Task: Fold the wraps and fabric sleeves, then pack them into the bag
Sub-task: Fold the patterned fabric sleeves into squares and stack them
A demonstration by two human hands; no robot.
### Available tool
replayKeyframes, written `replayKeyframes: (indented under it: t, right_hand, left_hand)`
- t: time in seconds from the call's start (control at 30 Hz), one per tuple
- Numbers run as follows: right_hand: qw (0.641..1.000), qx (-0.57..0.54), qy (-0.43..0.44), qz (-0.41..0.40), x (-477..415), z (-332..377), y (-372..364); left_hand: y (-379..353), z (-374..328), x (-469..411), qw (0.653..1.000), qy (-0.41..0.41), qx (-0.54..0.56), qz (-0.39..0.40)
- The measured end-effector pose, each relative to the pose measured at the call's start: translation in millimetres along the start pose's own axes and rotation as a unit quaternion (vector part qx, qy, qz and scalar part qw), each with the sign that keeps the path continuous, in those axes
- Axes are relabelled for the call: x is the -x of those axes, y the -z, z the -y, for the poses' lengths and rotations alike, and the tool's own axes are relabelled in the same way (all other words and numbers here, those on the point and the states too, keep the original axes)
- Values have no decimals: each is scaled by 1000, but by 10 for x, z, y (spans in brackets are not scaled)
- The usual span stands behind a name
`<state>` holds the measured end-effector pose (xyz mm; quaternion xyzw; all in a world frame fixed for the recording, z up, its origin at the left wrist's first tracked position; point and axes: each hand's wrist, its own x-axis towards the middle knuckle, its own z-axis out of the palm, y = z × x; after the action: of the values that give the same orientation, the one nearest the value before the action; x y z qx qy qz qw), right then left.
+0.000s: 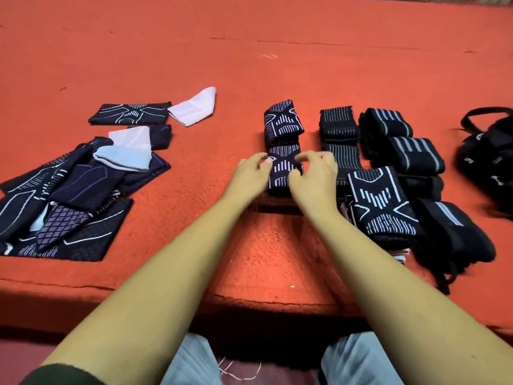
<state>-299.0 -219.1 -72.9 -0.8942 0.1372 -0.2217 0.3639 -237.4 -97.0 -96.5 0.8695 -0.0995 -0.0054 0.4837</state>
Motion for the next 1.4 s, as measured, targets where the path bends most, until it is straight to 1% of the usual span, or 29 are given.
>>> replayKeyframes:
  t: [0.07, 0.13, 0.17, 0.23, 0.3, 0.37, 0.47, 0.57, 0.73, 0.77, 0.83, 0.93, 1.0, 1.1, 1.2, 1.27, 1.33, 1.4]
  right_hand:
    - [998, -21, 58, -7, -13, 148, 83]
    - [994, -40, 99, 7, 6, 296, 85]
    - [992, -49, 114, 19, 32, 368, 41]
    - [986, -64, 145, 56, 128, 521, -116]
    - [976, -62, 169, 118, 259, 657, -358]
    - [967, -47, 168, 187, 394, 765, -646]
    - [949, -20, 166, 267, 627, 899, -1034]
    - [931, -1, 173, 321, 866, 1030, -1282]
    - [917, 4, 201, 345, 1100, 1121, -1410]
    - [914, 6, 204, 350, 1116, 1114, -1413]
    - [911, -3, 209, 355, 1119, 1086, -1381]
    - [911, -53, 223, 343, 1064, 1020, -1231]
    - [911, -87, 242, 322, 1016, 963, -1137]
    - [907, -118, 258, 312, 953, 831, -1004]
    - [912, -103, 260, 299, 914, 622, -844]
    - [917, -91, 263, 286, 892, 458, -710]
    - [923, -98, 256, 271, 869, 291, -551]
    - [933, -107, 239, 248, 870, 102, -392]
  left_hand:
    - [253, 55, 47, 1000, 5, 20, -15]
    - [592, 200, 130, 999, 8, 36, -33]
    - [788, 274, 218, 999, 6, 22, -45]
    - [1148, 473, 424, 997, 6, -35, -75]
    - [1468, 637, 701, 989, 22, -103, -102]
    - [1744, 812, 982, 981, 41, -156, -112]
    - [2045, 1100, 1336, 954, 52, -282, -83]
    - [2165, 1379, 1645, 909, 87, -406, -34]
    - [2131, 1509, 1811, 875, 35, -479, -61]
    - [2138, 1497, 1794, 876, 26, -478, -61]
    - [2151, 1464, 1768, 897, 8, -438, -65]
    - [2113, 1325, 1729, 939, -45, -325, -105]
    - [2005, 1141, 1708, 954, -96, -262, -112]
    - [1763, 905, 1703, 967, -156, -184, -82]
    - [1567, 857, 1720, 975, -160, -150, -17]
    - [1482, 878, 1737, 981, -145, -130, 15]
    - [1447, 927, 1734, 987, -110, -114, 6]
    - [1435, 1046, 1697, 986, -78, -144, -41]
